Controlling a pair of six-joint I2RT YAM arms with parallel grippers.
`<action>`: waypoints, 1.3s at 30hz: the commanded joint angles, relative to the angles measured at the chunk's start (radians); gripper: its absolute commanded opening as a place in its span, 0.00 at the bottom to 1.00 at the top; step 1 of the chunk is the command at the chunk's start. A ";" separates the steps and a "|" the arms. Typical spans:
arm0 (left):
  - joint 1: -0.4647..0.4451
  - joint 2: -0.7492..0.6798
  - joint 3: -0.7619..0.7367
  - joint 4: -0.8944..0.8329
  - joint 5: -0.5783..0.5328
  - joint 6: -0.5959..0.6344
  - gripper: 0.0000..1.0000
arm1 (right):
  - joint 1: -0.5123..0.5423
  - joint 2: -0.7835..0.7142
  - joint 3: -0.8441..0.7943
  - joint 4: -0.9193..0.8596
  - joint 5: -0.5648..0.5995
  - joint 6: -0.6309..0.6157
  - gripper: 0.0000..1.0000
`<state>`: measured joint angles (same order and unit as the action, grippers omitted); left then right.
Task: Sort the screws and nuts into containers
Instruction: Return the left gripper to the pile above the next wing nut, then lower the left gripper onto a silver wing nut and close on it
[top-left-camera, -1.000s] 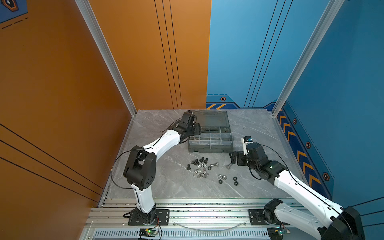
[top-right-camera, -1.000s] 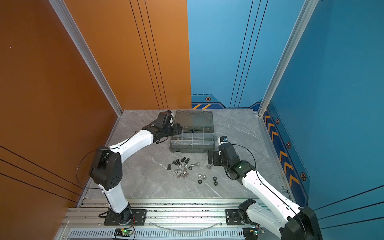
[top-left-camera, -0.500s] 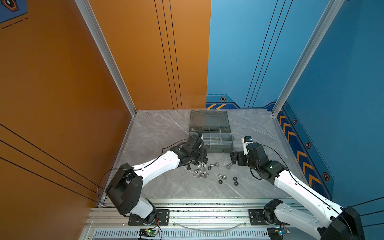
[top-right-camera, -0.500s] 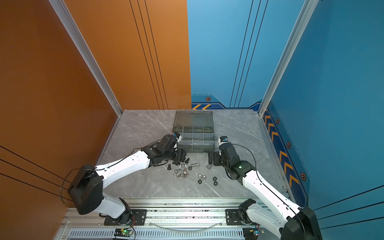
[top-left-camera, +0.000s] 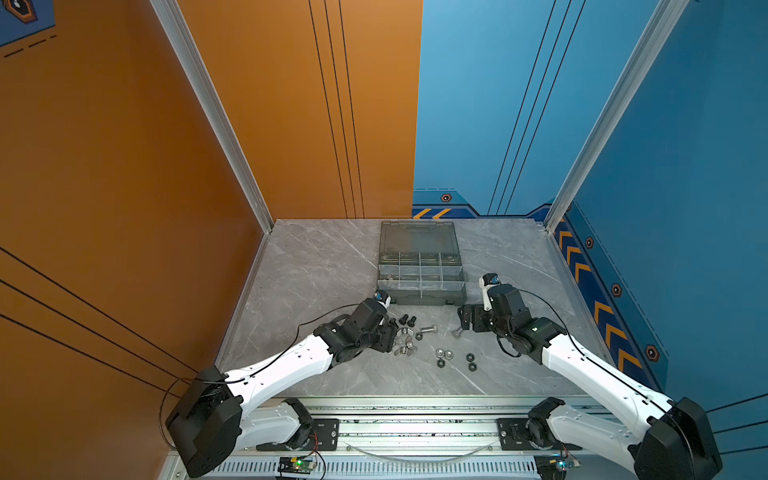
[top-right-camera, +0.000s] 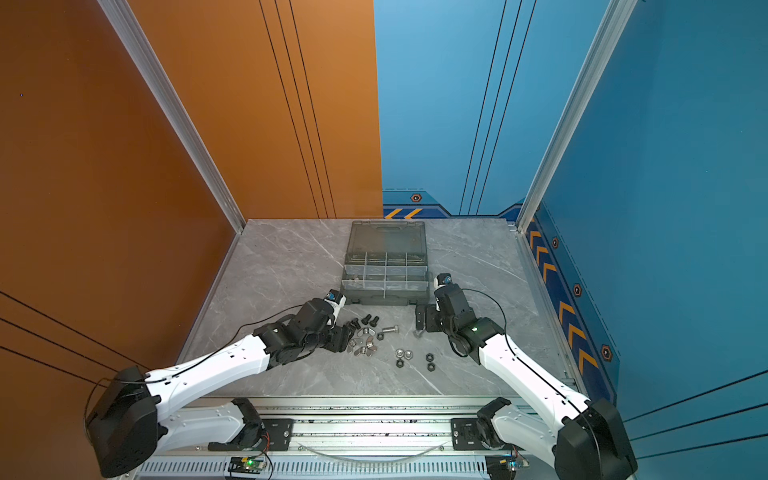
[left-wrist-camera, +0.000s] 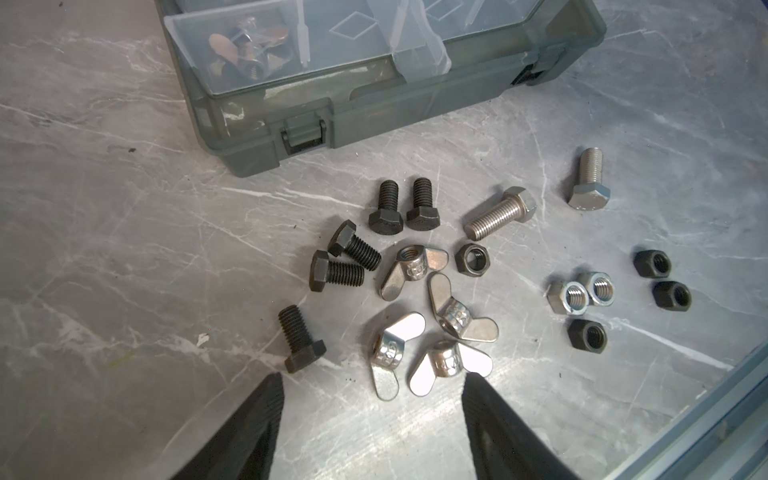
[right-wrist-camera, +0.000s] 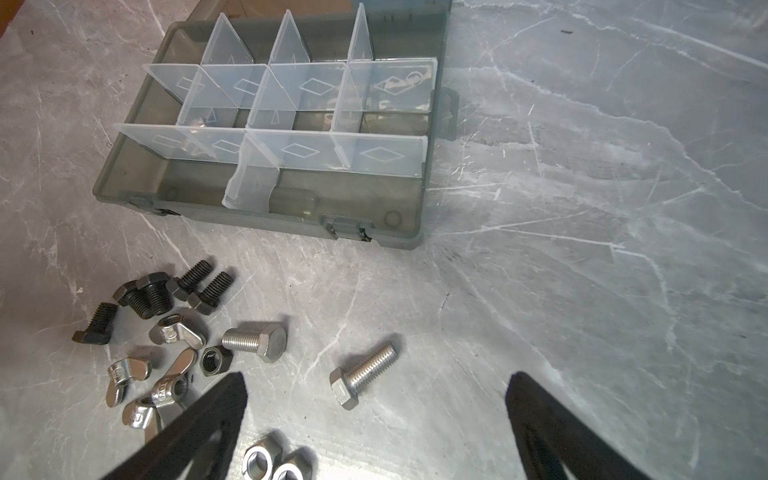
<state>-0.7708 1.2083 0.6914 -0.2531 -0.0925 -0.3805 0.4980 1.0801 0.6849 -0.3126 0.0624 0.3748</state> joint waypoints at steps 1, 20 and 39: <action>-0.002 0.027 -0.004 0.008 0.028 0.056 0.71 | -0.001 -0.001 0.009 0.013 -0.007 0.003 1.00; -0.067 0.210 0.108 -0.074 0.086 0.127 0.63 | -0.002 -0.020 -0.001 0.010 -0.004 0.011 1.00; -0.046 0.289 0.126 -0.078 0.077 0.142 0.53 | -0.001 -0.027 -0.013 0.014 0.001 0.012 1.00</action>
<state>-0.8265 1.4822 0.7940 -0.3092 -0.0216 -0.2535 0.4980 1.0740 0.6849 -0.3126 0.0563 0.3752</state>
